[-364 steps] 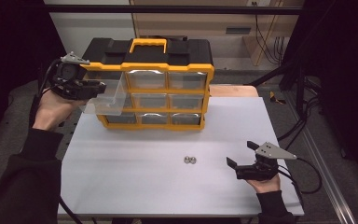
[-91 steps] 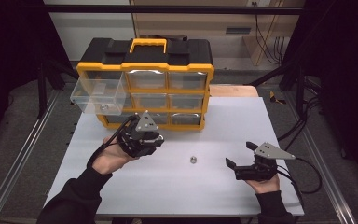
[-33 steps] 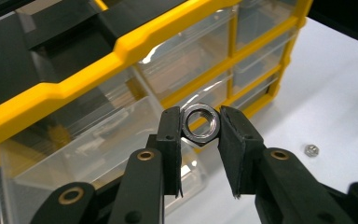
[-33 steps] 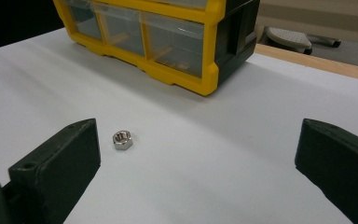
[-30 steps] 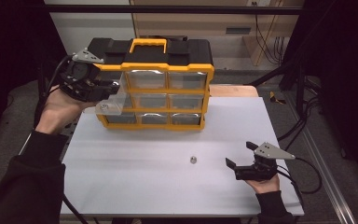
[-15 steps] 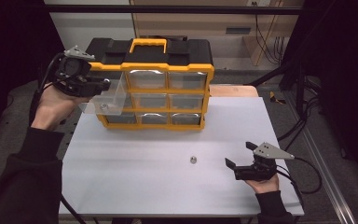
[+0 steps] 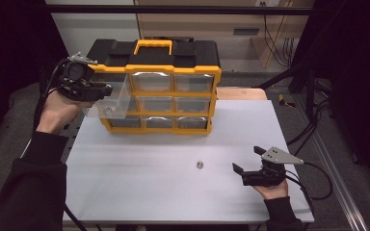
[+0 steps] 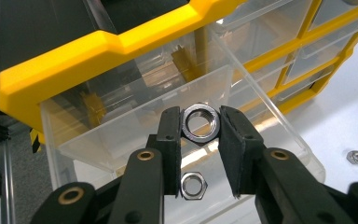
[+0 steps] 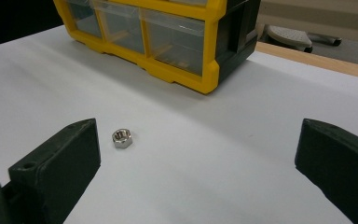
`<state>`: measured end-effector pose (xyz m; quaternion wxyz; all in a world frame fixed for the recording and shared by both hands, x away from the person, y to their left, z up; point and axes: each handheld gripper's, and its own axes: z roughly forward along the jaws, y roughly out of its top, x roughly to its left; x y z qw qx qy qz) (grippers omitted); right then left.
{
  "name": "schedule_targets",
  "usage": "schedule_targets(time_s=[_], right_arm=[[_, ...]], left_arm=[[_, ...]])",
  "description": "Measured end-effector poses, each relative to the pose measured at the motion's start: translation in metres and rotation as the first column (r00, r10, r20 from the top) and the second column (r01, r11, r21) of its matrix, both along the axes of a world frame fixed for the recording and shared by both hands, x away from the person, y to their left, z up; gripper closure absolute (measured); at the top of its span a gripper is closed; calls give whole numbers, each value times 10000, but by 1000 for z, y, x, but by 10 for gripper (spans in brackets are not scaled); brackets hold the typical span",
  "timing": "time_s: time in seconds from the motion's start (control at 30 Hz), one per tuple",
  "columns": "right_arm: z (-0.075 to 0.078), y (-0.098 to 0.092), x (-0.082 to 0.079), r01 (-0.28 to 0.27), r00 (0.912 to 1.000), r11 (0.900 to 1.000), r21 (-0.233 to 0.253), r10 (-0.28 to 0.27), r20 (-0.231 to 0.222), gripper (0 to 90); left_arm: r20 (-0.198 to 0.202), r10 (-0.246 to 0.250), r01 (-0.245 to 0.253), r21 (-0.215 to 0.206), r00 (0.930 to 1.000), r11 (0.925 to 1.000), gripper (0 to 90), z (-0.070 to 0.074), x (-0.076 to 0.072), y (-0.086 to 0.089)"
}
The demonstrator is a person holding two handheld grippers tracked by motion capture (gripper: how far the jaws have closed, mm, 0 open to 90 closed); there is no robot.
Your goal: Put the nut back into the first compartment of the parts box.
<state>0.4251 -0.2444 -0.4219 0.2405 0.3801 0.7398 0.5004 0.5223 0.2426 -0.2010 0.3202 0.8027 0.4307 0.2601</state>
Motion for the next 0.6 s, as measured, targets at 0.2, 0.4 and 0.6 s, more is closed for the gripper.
schedule_targets(time_s=[0.2,0.4,0.6], right_arm=[[0,0,0,10,10000,10000,-28,-10,5,5],[0,0,0,0,10000,10000,-22,0,52,5],[0,0,0,-13,10000,10000,-6,13,38,5]], left_arm=[[-129,-34,34,15,9999,10000,694,-4,3,-2],[-297,-42,43,30,9995,10000,694,-9,6,-4],[-445,-34,33,-11,9990,10000,693,-10,6,-5]])
